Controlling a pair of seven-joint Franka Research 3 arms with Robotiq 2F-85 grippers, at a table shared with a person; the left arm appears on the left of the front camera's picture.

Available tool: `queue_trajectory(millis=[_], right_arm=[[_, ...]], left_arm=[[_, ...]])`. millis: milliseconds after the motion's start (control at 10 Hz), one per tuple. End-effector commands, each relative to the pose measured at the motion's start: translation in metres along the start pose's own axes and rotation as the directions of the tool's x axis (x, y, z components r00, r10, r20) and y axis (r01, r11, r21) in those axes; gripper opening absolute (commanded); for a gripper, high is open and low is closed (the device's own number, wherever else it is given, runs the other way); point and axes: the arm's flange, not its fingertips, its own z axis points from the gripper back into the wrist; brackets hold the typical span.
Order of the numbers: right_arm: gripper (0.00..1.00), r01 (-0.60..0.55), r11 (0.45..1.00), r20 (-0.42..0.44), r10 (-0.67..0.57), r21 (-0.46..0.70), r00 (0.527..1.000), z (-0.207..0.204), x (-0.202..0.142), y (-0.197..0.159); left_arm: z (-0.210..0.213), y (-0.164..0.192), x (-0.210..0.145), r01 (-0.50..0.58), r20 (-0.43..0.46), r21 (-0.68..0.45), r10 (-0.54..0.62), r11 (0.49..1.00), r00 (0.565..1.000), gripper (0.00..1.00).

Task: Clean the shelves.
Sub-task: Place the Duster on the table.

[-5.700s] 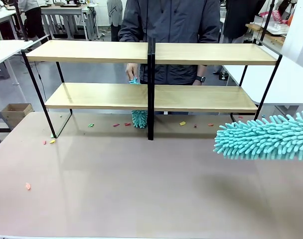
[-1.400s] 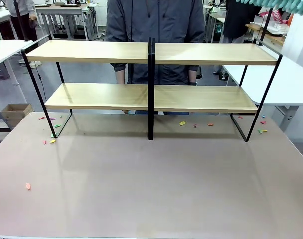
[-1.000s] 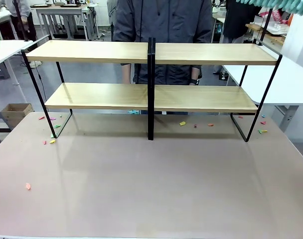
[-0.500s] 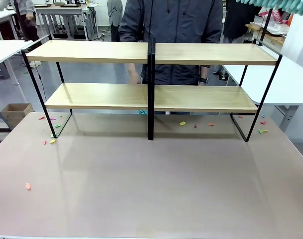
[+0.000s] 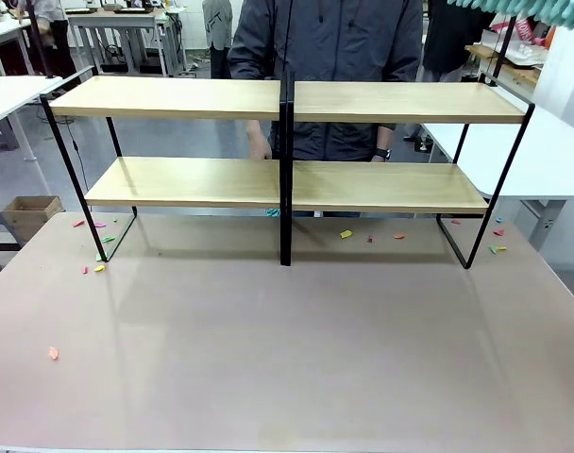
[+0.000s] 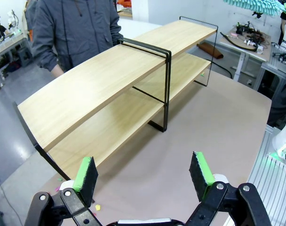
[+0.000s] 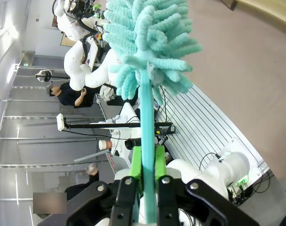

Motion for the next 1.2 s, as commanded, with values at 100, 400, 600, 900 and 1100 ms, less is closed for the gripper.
queue_trajectory(millis=[100,400,600,900,1100], right_arm=[[0.12,0.0,1.0,0.0,0.0,0.0,1.0,0.0,0.0,0.0],[0.12,0.078,0.989,-0.224,-0.048,0.127,0.973,-0.02,0.007,-0.038],[0.12,0.176,0.971,-0.367,-0.105,0.165,0.924,-0.058,-0.018,-0.062],[0.12,0.151,0.974,-0.364,-0.082,0.166,0.928,-0.098,-0.01,-0.08],[0.12,0.151,0.974,-0.364,-0.082,0.166,0.928,-0.098,-0.01,-0.08]], left_arm=[[0.0,0.0,0.0,0.0,0.0,-0.001,0.0,1.0,1.0,1.0],[-0.012,-0.015,-0.007,-0.011,-0.039,-0.067,0.009,0.998,0.999,1.0],[-0.048,-0.026,-0.06,-0.228,-0.202,-0.242,0.181,0.943,0.962,1.0],[-0.048,-0.011,-0.035,-0.225,-0.172,-0.274,0.182,0.935,0.968,1.0],[-0.048,-0.011,-0.035,-0.225,-0.172,-0.274,0.182,0.935,0.968,1.0]])
